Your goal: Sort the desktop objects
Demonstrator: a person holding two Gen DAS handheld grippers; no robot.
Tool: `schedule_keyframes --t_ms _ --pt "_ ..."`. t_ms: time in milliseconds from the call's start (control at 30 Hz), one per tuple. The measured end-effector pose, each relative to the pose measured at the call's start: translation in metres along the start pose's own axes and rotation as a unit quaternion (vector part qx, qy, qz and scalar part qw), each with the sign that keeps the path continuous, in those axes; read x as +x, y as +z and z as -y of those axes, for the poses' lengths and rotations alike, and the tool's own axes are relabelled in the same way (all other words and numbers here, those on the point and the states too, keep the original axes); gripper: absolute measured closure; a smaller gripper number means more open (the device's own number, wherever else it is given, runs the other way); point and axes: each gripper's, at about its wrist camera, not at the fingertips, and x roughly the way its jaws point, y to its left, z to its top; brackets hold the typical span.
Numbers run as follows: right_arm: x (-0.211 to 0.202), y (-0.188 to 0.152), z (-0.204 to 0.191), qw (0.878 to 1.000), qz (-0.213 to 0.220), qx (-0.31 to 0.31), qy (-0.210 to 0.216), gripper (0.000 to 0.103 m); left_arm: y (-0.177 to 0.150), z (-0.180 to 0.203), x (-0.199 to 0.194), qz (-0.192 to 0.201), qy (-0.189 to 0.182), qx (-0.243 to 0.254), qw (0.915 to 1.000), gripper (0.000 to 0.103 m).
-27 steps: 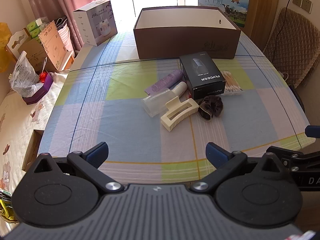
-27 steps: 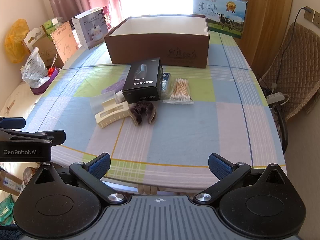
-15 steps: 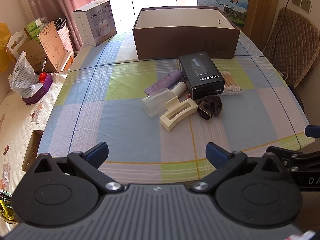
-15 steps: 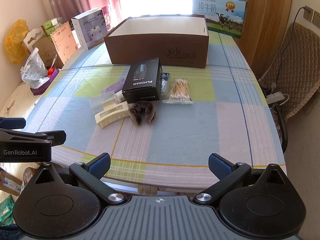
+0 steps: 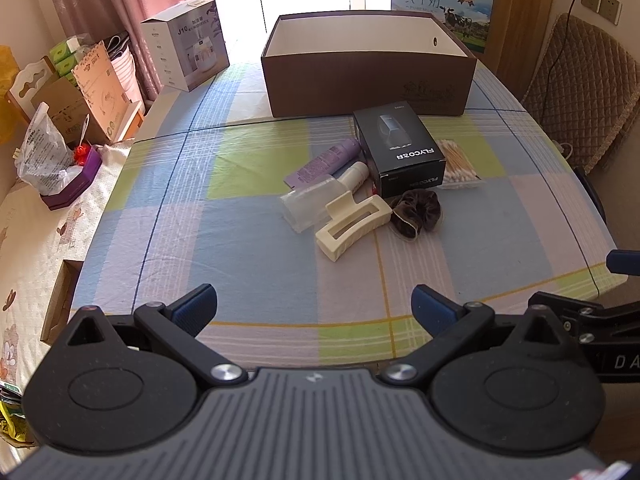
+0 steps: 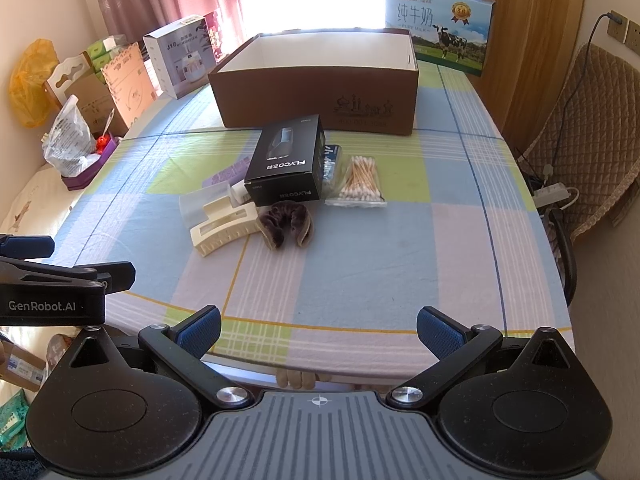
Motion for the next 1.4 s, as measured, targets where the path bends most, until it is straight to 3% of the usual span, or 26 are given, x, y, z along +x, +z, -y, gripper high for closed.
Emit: schedule_keyframes --t_ms 1000,1400 --pt "0.017 0.021 -0.002 1.0 0.01 0.003 0.016 0.002 0.025 -0.024 0.022 0.005 -0.011 0.008 0.9999 0.001" --pt "0.033 0.036 0.011 0.999 0.002 0.037 0.002 0.002 0.037 -0.02 0.067 -0.003 -0.064 0.07 0.9955 0.013"
